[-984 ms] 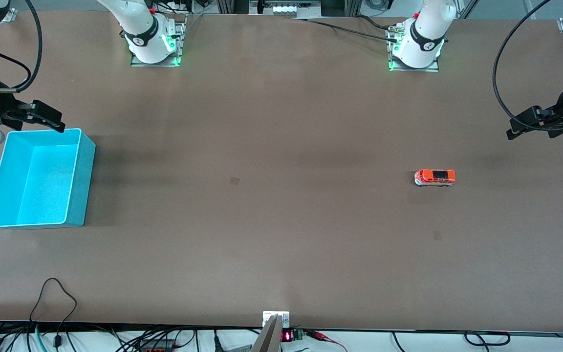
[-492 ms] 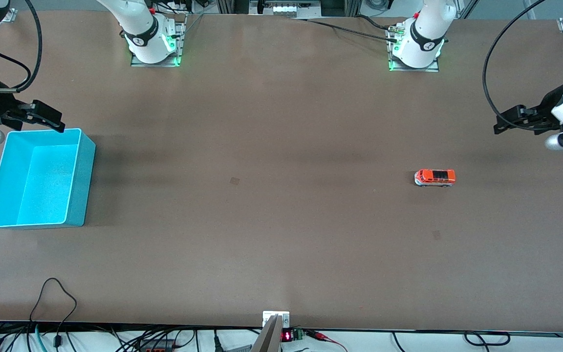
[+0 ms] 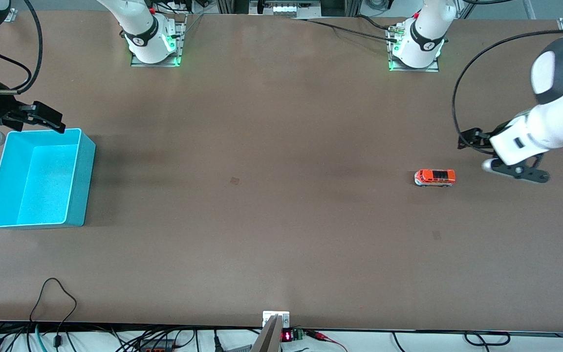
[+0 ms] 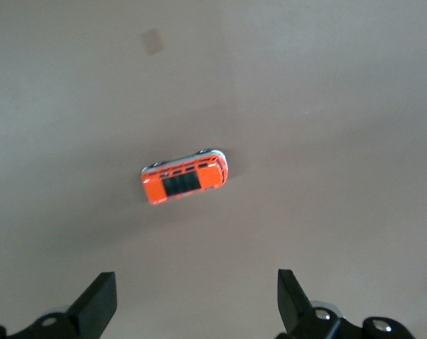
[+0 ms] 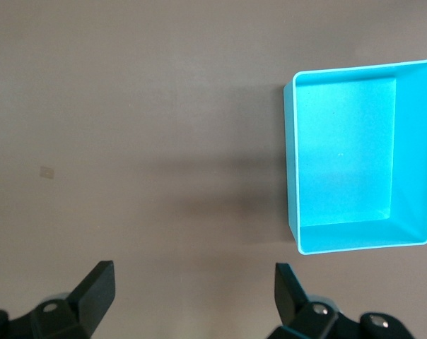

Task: Wind up bus and store in blue box
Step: 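Reach the left gripper down over the orange toy bus, then close the left gripper on the orange bus, pressing it onto the table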

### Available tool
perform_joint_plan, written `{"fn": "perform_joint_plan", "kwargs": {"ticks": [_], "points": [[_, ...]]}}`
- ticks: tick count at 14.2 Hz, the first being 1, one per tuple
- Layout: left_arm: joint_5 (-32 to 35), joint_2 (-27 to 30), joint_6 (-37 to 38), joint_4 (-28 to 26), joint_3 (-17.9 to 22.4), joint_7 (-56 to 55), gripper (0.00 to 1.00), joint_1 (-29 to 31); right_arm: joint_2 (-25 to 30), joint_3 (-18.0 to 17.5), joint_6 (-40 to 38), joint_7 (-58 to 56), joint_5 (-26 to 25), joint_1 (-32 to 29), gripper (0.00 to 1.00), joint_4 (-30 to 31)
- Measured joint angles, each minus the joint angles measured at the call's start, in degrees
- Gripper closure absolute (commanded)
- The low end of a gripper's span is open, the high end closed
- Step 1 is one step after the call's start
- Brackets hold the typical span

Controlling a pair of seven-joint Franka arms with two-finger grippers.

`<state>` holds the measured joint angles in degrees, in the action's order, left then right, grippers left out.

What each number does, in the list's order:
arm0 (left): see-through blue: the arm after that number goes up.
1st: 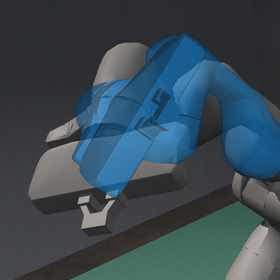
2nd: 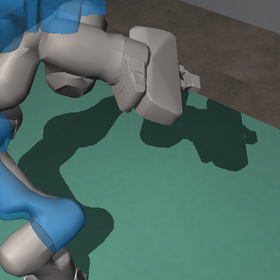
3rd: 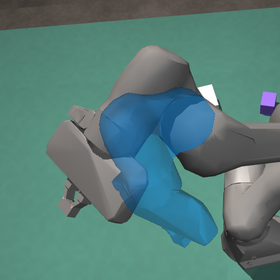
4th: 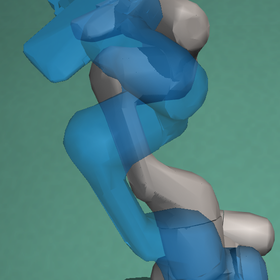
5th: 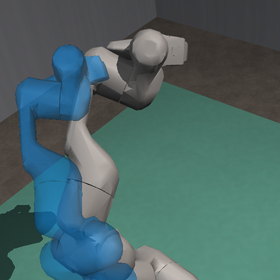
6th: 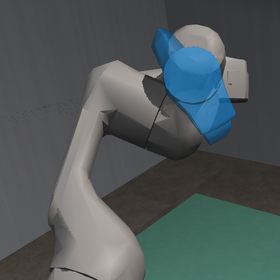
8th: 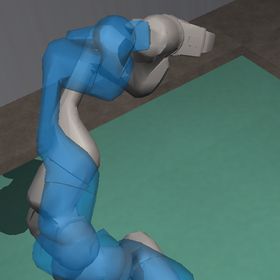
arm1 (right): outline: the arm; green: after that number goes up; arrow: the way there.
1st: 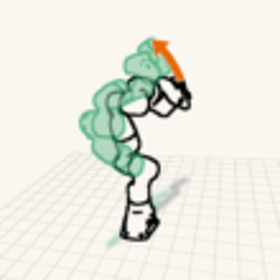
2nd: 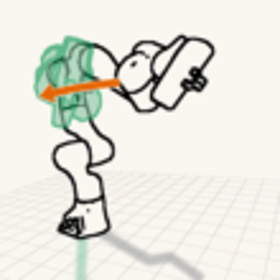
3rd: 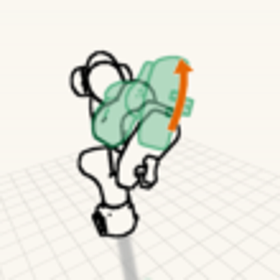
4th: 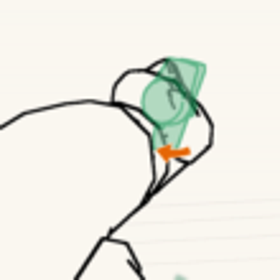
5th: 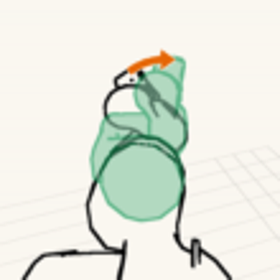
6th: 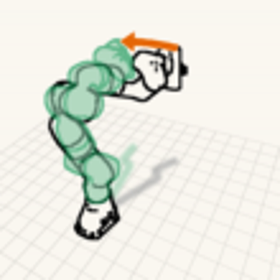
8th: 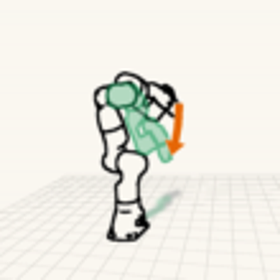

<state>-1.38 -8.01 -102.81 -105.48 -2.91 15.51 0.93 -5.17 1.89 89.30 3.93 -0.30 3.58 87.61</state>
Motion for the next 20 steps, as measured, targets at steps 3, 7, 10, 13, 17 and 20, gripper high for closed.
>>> {"fn": "perform_joint_plan", "kwargs": {"ticks": [3, 7, 10, 13, 17, 20], "points": [[1.6, -0.1, -10.8, -8.3, -1.2, 13.4, 0.0, 0.2, -1.8, -0.1, -0.4, -0.1, 0.0, 0.2, 0.0, 0.1], [1.8, -1.6, -15.8, -12.4, -1.3, 33.3, 0.0, 1.3, -3.2, -0.2, -1.9, -0.1, 0.0, 0.2, 0.0, 0.1], [2.0, -3.8, -17.1, -13.0, -1.3, 44.8, 0.0, 1.6, -3.3, -0.2, -2.3, -0.1, 0.0, 0.2, 0.0, 0.0], [3.2, -6.5, -23.4, -14.5, -1.3, 55.8, 0.0, 2.0, -3.3, -0.2, -2.3, -0.1, 0.0, 0.2, 0.0, 0.0], [3.9, -8.8, -33.6, -19.0, -1.3, 64.9, 0.0, 2.4, -3.3, -0.2, -2.4, -0.1, 0.0, 0.3, 0.0, 0.0], [3.9, -9.9, -38.0, -20.3, -1.4, 69.3, 0.0, 2.9, -3.3, -0.1, -2.4, -0.2, 0.0, 0.1, 0.0, 0.0]]}}
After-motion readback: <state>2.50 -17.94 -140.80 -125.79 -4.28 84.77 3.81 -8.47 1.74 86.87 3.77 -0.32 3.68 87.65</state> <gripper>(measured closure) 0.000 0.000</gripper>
